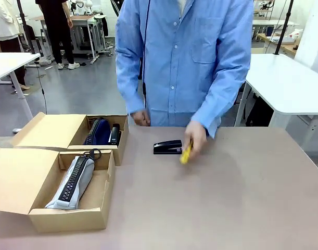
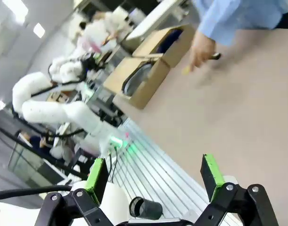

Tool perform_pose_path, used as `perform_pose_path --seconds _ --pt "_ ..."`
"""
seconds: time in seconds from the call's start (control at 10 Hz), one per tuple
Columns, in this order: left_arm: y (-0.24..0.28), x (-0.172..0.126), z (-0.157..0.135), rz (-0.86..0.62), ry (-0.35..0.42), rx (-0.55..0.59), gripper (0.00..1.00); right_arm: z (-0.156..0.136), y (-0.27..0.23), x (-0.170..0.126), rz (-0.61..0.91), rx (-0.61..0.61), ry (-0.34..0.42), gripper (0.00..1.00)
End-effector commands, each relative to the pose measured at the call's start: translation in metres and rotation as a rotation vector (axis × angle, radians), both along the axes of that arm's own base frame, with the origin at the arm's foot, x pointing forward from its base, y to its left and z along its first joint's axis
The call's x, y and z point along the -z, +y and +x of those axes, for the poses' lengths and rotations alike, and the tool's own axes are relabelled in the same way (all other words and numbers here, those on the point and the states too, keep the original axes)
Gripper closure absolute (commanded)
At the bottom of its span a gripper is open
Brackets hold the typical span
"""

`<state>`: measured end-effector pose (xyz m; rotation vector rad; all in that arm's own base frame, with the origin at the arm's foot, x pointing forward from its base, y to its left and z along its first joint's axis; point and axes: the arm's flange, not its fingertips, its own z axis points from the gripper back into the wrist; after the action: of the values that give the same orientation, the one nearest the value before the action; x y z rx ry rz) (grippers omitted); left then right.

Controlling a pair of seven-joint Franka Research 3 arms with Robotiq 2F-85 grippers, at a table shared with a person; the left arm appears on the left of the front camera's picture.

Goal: Place items inside the box.
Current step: Pick up a Pencil pouch or Stapler and place it inside the Mailer Box closest to the robot.

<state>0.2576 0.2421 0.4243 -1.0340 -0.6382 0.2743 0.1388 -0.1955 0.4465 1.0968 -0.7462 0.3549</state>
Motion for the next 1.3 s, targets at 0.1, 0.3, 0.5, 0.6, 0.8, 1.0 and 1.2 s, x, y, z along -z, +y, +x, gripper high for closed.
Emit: perform_pose_path --seconds 0.1,0.3,0.5,0.6,0.8,1.0,1.2 --pt "0.000 0.000 0.001 -0.006 -0.027 0.003 0.00 0.040 0.049 0.018 -0.028 0.021 0.025 0.00" --pt "0.000 0.000 0.001 -0.006 -0.027 0.003 0.00 0.052 0.057 0.006 -0.055 -0.002 0.055 0.00" --pt "0.000 0.000 0.001 -0.006 -0.027 0.003 0.00 0.061 0.066 0.001 -0.084 -0.010 0.078 0.00" --pt "0.000 0.000 0.001 -0.006 -0.027 0.003 0.00 0.064 0.068 0.000 -0.090 -0.009 0.085 0.00" --pt "0.000 0.000 0.001 -0.006 -0.027 0.003 0.00 0.080 0.089 -0.007 -0.148 -0.036 0.116 0.00" --pt "0.000 0.000 0.001 -0.006 -0.027 0.003 0.00 0.139 0.166 -0.026 -0.323 -0.222 0.095 0.00" --pt "0.000 0.000 0.001 -0.006 -0.027 0.003 0.00 0.207 0.258 -0.026 -0.486 -0.451 0.159 0.00"
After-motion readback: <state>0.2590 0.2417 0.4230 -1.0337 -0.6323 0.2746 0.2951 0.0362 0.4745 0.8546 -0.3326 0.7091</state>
